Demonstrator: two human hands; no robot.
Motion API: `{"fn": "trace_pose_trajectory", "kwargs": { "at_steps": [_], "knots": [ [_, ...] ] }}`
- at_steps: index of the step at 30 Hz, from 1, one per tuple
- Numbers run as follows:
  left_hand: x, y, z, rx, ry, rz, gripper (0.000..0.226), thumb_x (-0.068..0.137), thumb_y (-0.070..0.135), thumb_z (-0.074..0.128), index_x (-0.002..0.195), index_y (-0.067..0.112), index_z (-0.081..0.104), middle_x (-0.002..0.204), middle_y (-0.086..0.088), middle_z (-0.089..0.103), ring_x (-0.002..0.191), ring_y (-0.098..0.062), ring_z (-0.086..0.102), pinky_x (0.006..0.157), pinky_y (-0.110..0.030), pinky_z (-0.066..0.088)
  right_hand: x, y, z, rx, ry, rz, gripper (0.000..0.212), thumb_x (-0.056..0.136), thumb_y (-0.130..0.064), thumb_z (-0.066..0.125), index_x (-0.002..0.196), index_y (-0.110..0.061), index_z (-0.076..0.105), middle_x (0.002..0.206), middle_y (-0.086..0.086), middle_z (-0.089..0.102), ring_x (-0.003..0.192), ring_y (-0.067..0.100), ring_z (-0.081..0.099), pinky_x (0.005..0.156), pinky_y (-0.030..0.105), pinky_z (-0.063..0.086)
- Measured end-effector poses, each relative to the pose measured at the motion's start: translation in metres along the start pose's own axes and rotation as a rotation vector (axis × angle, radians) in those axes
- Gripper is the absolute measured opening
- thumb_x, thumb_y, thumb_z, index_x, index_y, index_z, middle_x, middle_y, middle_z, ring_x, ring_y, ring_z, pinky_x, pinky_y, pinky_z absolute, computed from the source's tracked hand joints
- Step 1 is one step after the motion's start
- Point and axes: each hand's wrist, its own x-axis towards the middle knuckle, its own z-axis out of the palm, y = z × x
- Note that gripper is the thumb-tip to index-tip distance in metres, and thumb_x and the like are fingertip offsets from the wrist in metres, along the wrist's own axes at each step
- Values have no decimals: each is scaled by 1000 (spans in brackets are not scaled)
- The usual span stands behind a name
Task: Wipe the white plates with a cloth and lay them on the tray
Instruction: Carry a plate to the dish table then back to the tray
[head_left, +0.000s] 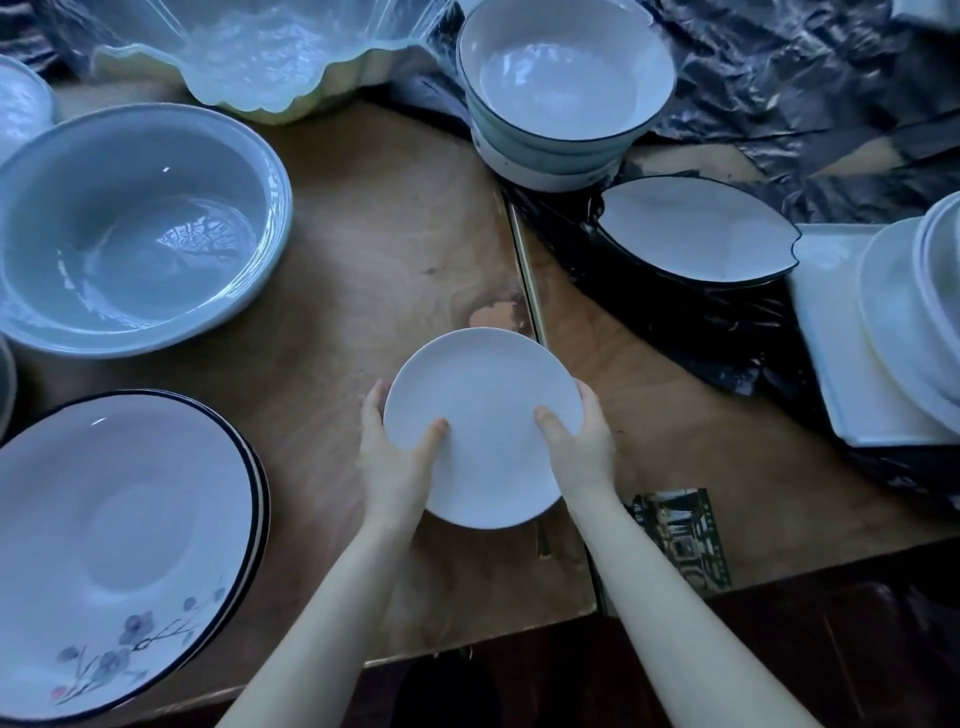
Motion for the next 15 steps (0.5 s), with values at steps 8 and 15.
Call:
{"fn": "trace_pose_trajectory", "kwargs": {
  "at_steps": [8, 15],
  "knots": [
    [-4, 11, -7, 179, -7, 50, 85, 82, 31, 77, 152, 26, 28, 149, 10, 45, 134, -16, 45, 109, -36, 37, -11, -11, -15, -152, -53, -63, 45, 95, -30, 62, 138, -27, 51, 121, -5, 62, 108, 17, 56, 81, 31, 44],
    [-21, 35, -15, 483, -11, 250, 71, 85, 21, 73, 145, 7, 39, 146, -11, 46, 140, -29, 35, 113, -41, 30, -36, -20, -67, -371, -109, -192, 54, 97, -32, 61, 147, -16, 47, 150, 3, 49, 139, 22, 42, 111, 35, 34]
  ]
}}
